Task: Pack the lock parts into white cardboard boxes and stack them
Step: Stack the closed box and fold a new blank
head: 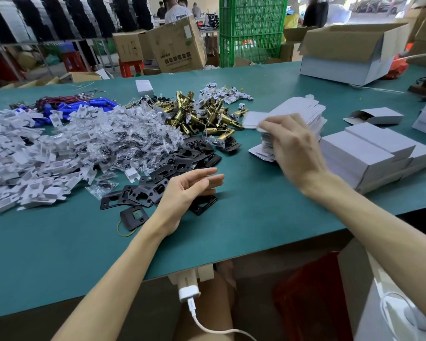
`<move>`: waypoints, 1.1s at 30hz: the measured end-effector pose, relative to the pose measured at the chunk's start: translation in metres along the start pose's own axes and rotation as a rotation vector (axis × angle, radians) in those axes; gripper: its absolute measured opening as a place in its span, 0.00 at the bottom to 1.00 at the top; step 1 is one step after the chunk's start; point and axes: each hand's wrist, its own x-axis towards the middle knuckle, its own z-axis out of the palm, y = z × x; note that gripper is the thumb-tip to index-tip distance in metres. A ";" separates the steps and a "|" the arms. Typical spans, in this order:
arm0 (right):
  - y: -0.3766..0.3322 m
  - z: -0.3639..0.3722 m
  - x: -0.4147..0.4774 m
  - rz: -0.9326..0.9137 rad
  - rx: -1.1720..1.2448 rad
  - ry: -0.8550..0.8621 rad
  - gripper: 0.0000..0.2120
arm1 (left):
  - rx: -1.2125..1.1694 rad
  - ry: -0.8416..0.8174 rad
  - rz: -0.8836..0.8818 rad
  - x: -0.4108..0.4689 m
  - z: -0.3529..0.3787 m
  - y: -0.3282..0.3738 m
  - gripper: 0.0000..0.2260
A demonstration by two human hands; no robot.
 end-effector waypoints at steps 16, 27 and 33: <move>-0.107 0.056 -0.040 0.117 0.823 0.077 0.15 | -0.608 0.101 -0.095 0.000 -0.016 0.015 0.46; -0.086 0.066 -0.050 0.642 1.153 -0.299 0.24 | -0.850 0.108 -0.051 -0.005 -0.024 0.025 0.51; -0.078 0.063 -0.047 0.838 1.560 -0.384 0.21 | -0.752 0.087 -0.066 -0.007 -0.024 0.024 0.54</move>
